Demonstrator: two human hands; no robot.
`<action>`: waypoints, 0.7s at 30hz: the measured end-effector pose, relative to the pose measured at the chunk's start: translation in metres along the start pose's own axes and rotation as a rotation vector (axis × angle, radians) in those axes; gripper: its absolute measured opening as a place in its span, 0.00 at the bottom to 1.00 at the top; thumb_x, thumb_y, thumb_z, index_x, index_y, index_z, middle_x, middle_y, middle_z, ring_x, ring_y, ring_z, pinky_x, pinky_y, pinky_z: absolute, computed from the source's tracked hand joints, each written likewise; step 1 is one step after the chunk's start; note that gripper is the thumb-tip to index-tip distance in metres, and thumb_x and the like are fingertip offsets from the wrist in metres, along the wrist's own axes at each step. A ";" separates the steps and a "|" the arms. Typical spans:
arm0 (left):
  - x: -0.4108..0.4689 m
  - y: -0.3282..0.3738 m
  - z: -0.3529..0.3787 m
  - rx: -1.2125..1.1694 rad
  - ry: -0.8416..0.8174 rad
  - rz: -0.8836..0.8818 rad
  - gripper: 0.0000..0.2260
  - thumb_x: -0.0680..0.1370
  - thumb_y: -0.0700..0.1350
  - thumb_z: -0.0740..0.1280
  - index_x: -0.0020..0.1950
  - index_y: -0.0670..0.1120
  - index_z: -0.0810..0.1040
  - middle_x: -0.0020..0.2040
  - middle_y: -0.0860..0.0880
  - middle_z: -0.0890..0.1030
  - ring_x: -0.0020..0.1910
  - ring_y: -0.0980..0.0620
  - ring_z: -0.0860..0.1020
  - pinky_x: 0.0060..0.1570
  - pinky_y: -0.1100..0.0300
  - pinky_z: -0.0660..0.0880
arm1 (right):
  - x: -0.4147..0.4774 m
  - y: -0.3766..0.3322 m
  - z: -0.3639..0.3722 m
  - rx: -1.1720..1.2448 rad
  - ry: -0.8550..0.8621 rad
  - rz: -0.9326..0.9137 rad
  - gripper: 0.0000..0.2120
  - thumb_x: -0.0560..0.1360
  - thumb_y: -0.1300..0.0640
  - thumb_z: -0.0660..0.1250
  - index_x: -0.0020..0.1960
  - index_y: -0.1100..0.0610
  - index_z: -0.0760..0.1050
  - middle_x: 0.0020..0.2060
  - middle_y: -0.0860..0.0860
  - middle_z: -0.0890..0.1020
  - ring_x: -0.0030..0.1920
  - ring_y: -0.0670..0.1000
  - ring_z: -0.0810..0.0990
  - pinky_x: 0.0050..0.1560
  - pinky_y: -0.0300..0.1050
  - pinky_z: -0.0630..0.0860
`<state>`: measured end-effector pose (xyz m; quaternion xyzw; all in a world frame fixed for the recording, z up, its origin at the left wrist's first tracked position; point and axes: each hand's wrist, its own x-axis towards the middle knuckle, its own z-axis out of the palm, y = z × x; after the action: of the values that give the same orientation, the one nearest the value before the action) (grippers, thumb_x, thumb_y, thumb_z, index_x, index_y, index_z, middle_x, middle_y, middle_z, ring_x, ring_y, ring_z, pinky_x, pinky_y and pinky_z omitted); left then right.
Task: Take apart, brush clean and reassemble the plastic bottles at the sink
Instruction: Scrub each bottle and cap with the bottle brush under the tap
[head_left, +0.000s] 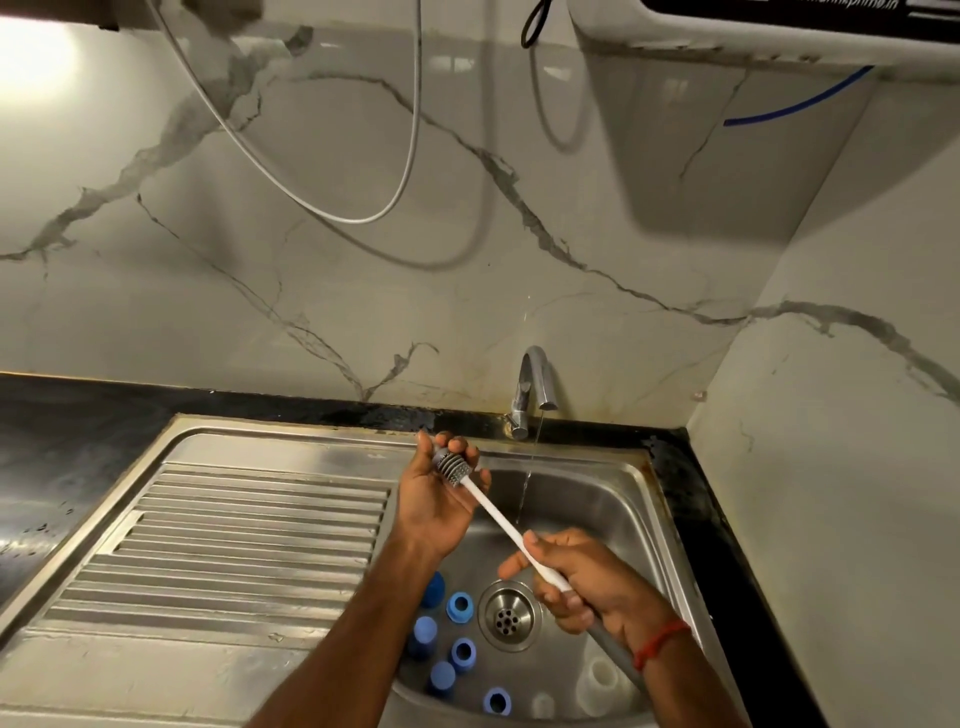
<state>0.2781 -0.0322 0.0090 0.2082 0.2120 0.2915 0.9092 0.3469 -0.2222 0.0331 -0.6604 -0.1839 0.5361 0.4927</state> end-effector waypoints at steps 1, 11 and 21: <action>0.000 -0.001 0.001 0.024 0.036 -0.009 0.17 0.85 0.58 0.56 0.43 0.50 0.76 0.39 0.51 0.79 0.41 0.51 0.78 0.45 0.52 0.73 | -0.001 -0.001 0.001 -0.104 0.084 -0.043 0.18 0.83 0.47 0.61 0.52 0.59 0.83 0.25 0.51 0.73 0.20 0.44 0.63 0.22 0.36 0.58; 0.009 0.000 0.010 0.033 0.396 0.015 0.11 0.83 0.45 0.60 0.41 0.50 0.74 0.32 0.51 0.79 0.36 0.52 0.75 0.44 0.57 0.71 | 0.009 0.027 0.003 -1.511 0.884 -0.800 0.20 0.68 0.56 0.79 0.60 0.54 0.81 0.35 0.49 0.80 0.35 0.50 0.77 0.33 0.43 0.74; 0.006 0.035 -0.018 0.064 0.339 0.144 0.11 0.81 0.55 0.65 0.51 0.49 0.79 0.52 0.50 0.84 0.50 0.51 0.80 0.46 0.57 0.76 | -0.004 0.018 -0.023 -1.160 0.922 -0.806 0.08 0.74 0.51 0.74 0.53 0.49 0.83 0.30 0.45 0.78 0.30 0.44 0.74 0.31 0.32 0.65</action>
<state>0.2579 0.0015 0.0105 0.1996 0.3560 0.3800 0.8301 0.3611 -0.2436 0.0187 -0.8455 -0.4319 -0.1835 0.2548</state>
